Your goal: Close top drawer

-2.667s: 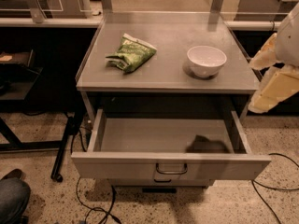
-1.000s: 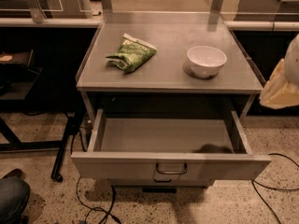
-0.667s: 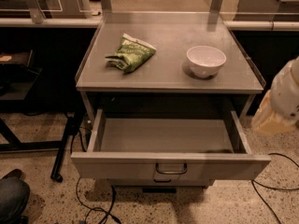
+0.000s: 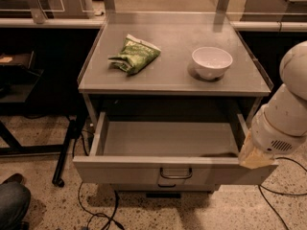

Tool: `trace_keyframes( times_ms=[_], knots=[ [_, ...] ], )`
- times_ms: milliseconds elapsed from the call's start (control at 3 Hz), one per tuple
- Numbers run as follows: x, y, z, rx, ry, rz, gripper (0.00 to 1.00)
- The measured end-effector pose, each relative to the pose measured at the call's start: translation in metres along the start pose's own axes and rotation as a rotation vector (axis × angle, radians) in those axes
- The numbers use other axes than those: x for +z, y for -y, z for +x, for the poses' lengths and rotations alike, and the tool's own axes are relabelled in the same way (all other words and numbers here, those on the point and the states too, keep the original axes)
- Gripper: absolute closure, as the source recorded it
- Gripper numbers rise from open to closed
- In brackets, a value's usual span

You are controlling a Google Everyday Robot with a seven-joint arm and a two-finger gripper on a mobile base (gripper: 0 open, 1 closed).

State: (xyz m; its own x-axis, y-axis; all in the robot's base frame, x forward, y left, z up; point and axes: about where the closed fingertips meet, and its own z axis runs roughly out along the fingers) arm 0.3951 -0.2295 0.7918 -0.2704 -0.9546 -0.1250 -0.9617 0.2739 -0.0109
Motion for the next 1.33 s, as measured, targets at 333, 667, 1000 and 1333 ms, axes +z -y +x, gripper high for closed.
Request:
trace_keyframes(
  times_ms=[333,667,1000,1333],
  knots=[
    [0.000,0.000,0.000,0.000,0.000,-0.001,1.00],
    [0.036,-0.011,-0.001,0.009,-0.010,-0.055,1.00],
    [0.073,-0.011,-0.006,0.022,-0.026,-0.081,1.00],
    [0.095,-0.001,-0.013,0.030,-0.035,-0.071,1.00]
  ],
)
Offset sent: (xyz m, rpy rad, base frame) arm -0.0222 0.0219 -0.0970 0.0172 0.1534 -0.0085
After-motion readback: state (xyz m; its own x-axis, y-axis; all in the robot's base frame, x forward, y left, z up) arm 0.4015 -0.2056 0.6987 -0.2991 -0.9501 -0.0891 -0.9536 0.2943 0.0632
